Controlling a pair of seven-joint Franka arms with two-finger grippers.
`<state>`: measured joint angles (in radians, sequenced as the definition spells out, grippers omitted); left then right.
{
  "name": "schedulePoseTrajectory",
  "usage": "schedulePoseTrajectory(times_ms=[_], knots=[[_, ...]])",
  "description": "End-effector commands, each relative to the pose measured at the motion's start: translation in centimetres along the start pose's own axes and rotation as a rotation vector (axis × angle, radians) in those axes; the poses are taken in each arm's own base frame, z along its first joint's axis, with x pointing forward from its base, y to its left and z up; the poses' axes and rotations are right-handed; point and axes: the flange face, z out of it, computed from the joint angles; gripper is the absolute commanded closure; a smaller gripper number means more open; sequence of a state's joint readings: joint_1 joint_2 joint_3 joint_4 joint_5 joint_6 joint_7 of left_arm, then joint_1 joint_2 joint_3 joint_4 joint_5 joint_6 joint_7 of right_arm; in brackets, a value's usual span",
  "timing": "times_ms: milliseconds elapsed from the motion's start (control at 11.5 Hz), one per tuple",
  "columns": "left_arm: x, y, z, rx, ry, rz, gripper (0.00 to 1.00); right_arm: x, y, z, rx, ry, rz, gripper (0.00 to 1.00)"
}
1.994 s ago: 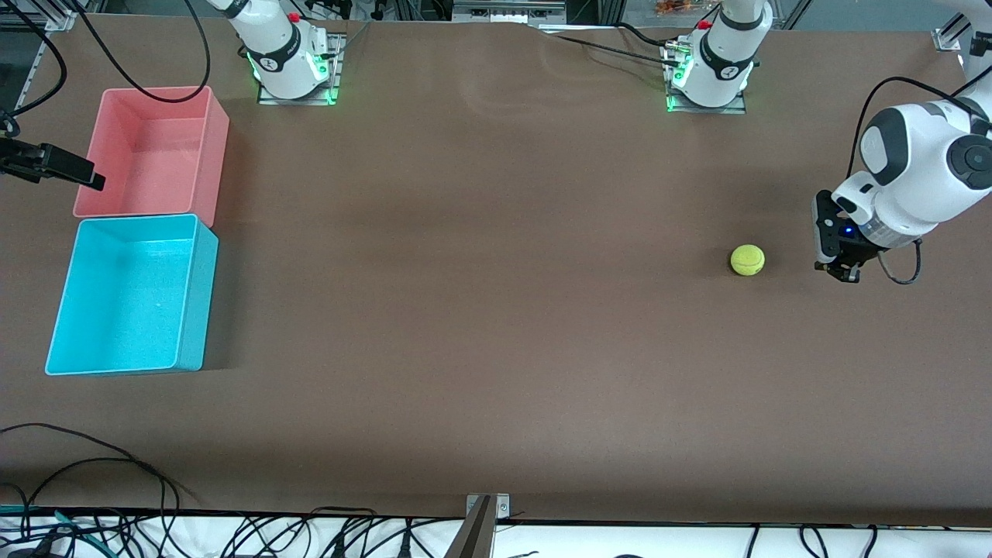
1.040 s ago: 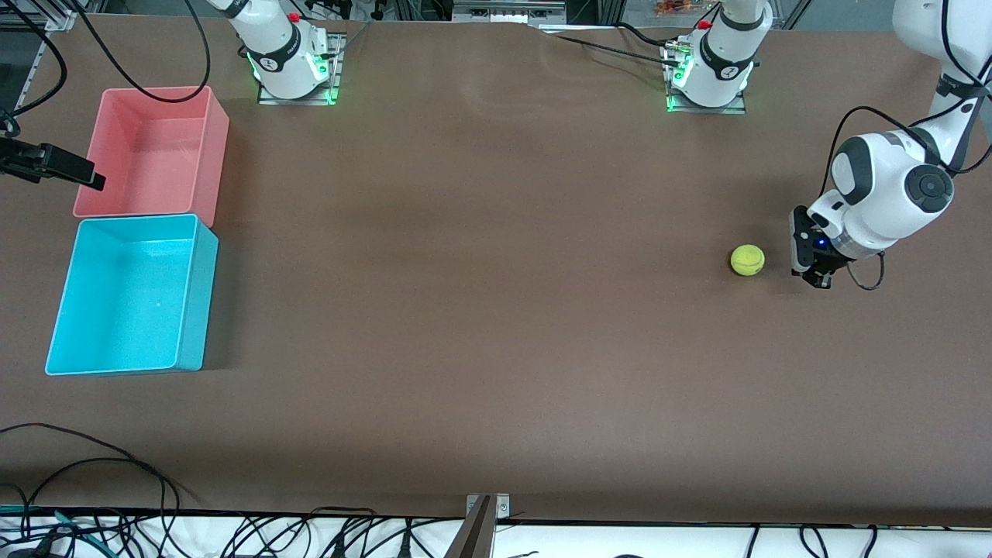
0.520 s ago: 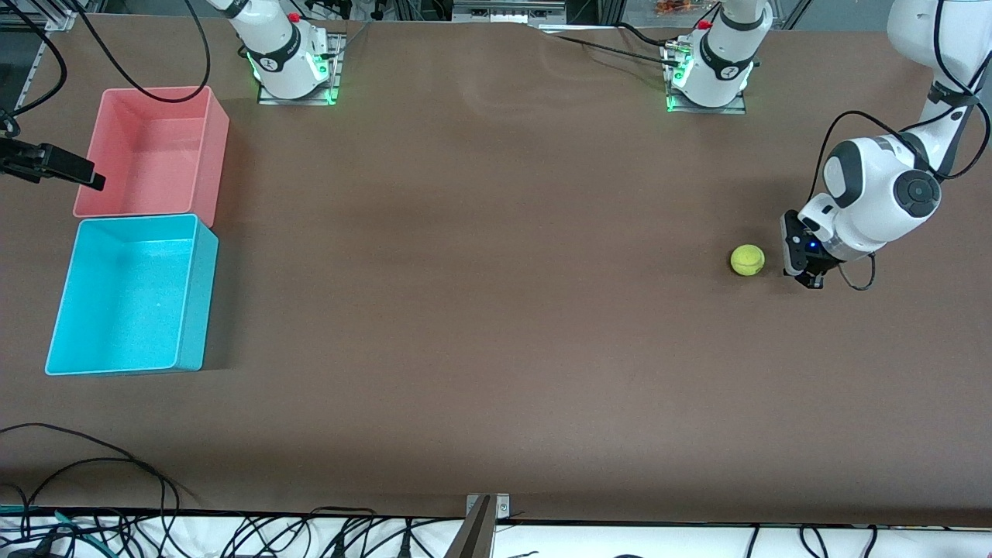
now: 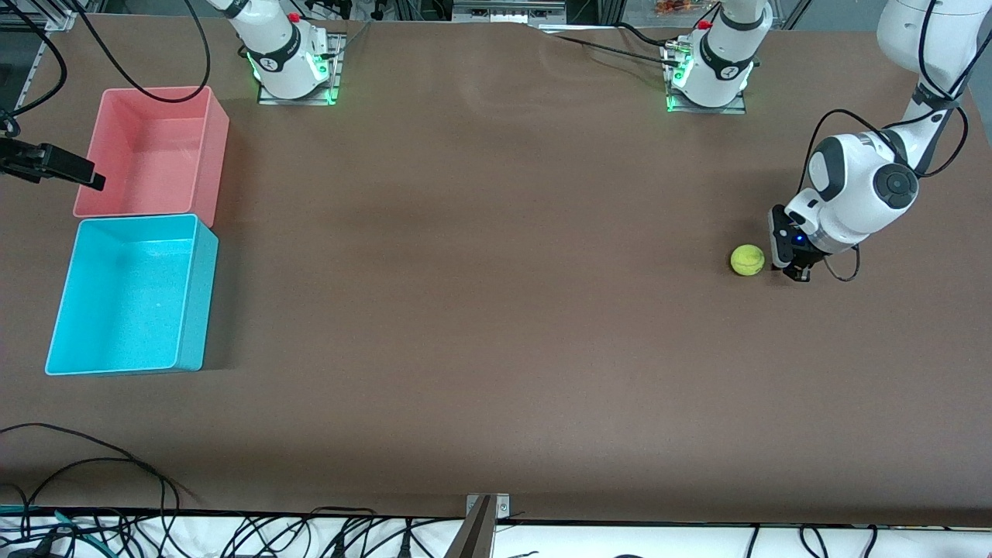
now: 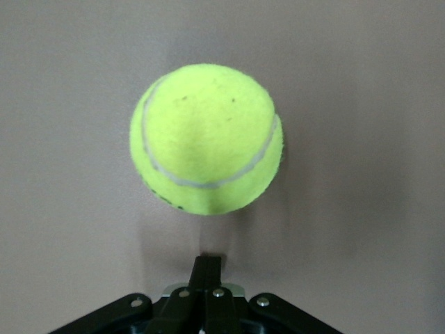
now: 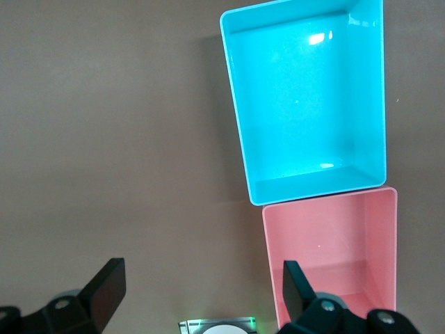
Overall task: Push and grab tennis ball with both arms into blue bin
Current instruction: 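Push the tennis ball with the left gripper toward the right gripper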
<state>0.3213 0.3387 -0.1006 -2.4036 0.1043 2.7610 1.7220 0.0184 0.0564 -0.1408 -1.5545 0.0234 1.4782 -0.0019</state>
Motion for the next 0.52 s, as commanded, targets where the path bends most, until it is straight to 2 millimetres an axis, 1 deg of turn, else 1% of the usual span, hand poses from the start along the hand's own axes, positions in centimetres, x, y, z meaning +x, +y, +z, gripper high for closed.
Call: schedulePoseTrajectory(times_ms=[0, 87, 173, 260, 434], knots=[[0.4, 0.5, 0.1, 0.007, -0.013, -0.009, 1.0, -0.3, -0.1, -0.5, 0.016, -0.002, -0.007, 0.0], [1.0, 0.4, -0.1, 0.01, -0.012, -0.011, 1.0, -0.3, -0.2, -0.5, 0.015, -0.002, -0.009, 0.0], [3.3, -0.1, -0.3, 0.018, 0.001, 0.024, 1.0, -0.3, -0.2, -0.5, 0.015, -0.001, -0.009, 0.0], [4.1, -0.4, -0.6, 0.026, 0.005, 0.023, 1.0, -0.2, -0.3, -0.5, 0.015, -0.001, -0.01, 0.0], [5.6, -0.6, -0.7, 0.028, 0.014, 0.005, 1.0, -0.2, -0.3, -0.5, 0.015, 0.001, -0.006, 0.0]])
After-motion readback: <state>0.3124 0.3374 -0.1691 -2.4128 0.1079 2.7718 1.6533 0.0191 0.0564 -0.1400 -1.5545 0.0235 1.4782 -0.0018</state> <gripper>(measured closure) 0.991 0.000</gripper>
